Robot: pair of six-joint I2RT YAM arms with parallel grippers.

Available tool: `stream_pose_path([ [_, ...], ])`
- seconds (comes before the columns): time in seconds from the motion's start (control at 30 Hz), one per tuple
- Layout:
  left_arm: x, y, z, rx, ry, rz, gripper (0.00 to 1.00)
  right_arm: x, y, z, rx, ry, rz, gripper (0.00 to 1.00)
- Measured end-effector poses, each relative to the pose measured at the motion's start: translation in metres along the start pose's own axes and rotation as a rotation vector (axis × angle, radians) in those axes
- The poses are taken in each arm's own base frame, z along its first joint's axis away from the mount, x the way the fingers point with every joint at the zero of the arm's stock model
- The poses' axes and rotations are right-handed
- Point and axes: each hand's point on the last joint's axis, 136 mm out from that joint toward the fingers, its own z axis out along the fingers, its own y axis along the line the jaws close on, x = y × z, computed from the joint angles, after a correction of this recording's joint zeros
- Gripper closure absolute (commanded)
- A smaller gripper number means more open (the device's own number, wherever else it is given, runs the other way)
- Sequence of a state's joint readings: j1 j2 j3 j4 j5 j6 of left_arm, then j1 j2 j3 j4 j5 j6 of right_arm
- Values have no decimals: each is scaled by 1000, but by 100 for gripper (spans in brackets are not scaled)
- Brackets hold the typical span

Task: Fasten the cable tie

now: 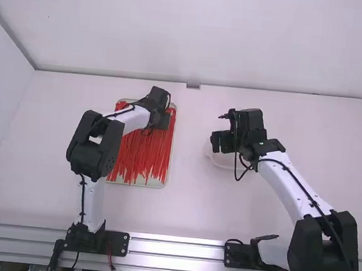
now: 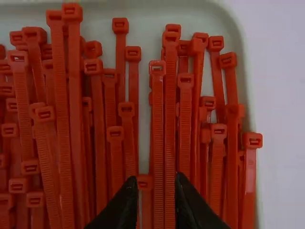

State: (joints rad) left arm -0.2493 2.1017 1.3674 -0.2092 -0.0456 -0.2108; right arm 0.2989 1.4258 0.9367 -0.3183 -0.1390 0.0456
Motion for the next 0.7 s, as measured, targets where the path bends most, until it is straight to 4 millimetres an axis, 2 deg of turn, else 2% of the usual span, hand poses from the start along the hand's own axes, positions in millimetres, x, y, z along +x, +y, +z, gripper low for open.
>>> stream_pose_path([
  [0.13,-5,3,1,11,-21,-10,78,0,0,0,0,1,0,2],
  [0.4,6,6,5,34,-2,-22,77,1,0,0,1,5,0,2],
  [0.7,1,6,5,59,-16,-35,77,1,0,0,0,6,1,2],
])
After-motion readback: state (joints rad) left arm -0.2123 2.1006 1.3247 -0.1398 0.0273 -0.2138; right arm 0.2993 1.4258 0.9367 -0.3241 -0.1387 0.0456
